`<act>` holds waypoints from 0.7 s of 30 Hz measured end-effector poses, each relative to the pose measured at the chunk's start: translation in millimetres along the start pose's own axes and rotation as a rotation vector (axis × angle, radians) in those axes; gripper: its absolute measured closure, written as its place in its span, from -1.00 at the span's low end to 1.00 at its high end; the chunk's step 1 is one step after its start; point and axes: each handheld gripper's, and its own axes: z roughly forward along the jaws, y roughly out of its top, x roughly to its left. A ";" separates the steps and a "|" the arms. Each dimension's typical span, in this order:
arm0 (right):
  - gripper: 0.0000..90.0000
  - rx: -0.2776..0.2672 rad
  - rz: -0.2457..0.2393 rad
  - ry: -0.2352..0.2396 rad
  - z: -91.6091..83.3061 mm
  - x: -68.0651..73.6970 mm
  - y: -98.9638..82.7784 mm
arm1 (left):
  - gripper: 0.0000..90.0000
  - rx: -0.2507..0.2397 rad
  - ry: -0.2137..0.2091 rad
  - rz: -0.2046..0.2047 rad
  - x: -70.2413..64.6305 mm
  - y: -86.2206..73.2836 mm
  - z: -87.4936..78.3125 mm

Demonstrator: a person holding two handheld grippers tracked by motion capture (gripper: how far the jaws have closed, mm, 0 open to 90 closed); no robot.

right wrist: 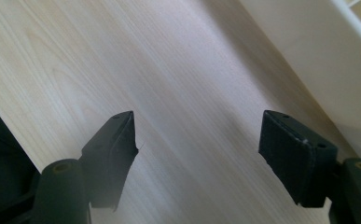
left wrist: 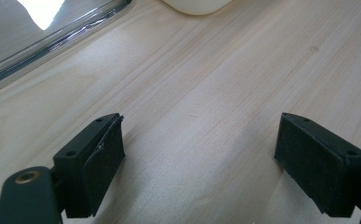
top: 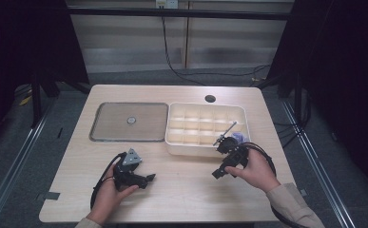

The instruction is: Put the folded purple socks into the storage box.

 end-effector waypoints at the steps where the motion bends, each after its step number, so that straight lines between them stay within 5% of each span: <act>1: -0.41 0.002 -0.007 -0.001 0.7 0.3 0.2 | -0.67 0.000 0.000 0.000 0.0 0.0 0.0; 21: -0.43 -0.010 -0.017 0.026 22.1 8.5 1.8 | -0.67 0.001 0.000 0.000 0.0 0.0 0.0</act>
